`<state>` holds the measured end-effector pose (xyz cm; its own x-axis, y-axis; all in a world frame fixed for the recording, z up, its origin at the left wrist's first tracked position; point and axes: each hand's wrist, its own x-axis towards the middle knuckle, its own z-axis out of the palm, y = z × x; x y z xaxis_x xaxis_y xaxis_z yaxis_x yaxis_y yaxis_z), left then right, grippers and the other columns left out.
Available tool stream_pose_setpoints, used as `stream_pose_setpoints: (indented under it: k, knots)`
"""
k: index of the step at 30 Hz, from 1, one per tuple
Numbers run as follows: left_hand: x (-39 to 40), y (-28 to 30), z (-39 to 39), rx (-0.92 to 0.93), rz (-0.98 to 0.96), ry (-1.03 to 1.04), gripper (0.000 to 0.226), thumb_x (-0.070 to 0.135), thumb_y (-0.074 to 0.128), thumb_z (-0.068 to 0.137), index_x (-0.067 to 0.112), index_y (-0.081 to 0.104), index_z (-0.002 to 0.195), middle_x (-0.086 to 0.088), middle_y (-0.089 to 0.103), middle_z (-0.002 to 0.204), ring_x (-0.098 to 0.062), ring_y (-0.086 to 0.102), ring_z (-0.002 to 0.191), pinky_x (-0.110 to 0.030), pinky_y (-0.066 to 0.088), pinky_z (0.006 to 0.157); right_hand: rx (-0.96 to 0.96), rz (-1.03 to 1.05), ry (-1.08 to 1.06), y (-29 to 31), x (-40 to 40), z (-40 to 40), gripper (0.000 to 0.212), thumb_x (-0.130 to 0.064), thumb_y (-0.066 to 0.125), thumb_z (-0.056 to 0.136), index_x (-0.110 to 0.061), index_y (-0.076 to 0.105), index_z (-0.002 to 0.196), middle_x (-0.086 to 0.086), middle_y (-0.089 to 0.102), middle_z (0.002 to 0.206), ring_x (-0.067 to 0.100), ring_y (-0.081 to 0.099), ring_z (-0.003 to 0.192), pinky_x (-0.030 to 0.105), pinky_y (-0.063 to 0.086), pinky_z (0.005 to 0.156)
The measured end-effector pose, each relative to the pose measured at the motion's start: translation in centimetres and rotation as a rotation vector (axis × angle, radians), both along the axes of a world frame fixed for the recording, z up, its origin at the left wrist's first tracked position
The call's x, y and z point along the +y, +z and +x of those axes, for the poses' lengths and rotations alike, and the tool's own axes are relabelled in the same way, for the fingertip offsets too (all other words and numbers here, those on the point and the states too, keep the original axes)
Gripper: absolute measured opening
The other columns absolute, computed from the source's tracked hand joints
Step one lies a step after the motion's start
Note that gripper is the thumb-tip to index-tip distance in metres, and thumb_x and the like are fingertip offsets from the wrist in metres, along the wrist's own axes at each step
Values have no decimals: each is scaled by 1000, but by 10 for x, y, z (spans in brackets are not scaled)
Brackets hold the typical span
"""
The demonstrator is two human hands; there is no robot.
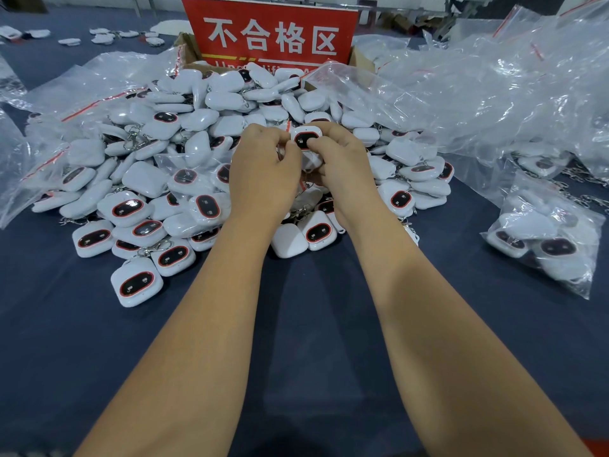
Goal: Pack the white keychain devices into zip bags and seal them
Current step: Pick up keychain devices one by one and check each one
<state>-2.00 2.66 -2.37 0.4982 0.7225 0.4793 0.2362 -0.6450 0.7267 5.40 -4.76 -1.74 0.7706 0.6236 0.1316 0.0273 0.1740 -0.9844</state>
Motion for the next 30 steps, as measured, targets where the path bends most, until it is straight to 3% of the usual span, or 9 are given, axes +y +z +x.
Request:
stream_pose_setpoints:
  k: [5,10,16,21,24,27,30]
  knots:
    - [0,0,-1,-1,3,-6,19,23,51,95,16,67,101,4,48,102,-8,45,86,-1,29,65,-24,16,-1,-2,1,0,25,-2,52,92,-20,69,87,5,68,85,16,63,79,32,54,71]
    - [1,-1,0,1,1,-16,17,23,51,95,16,67,98,4,49,100,-10,48,87,-2,30,65,-14,10,-17,-1,0,-1,24,-5,54,91,-22,69,85,3,68,83,11,63,71,24,51,56]
    - [-1,-1,-1,-25,-18,-43,8,25,52,95,24,59,91,4,49,98,-11,50,86,-6,29,65,21,47,-25,0,1,-2,27,-2,56,90,-23,71,80,0,70,80,14,64,78,30,55,75]
    - [-1,-2,-1,-30,-13,-40,9,28,53,95,26,56,87,6,47,96,-8,47,82,-7,30,65,5,45,4,1,-2,-3,33,0,52,90,-24,72,78,0,70,80,11,64,72,24,52,59]
    - [0,-3,0,-10,16,-31,10,29,52,95,23,55,88,6,46,96,-3,44,75,-3,30,65,-13,47,8,2,-2,-3,36,1,52,89,-26,71,75,-4,70,74,9,64,70,22,52,60]
    - [1,-3,0,-8,26,-24,11,30,51,96,23,55,88,7,45,96,-3,44,75,-4,30,64,-2,44,18,2,-2,-3,36,0,52,89,-27,72,75,-5,70,70,6,65,64,22,51,52]
    - [0,-3,1,-18,34,-16,12,30,52,95,21,55,87,8,44,94,-6,45,76,-7,32,63,-11,56,32,2,-2,-3,34,1,52,88,-24,72,77,-6,71,71,7,66,68,21,52,59]
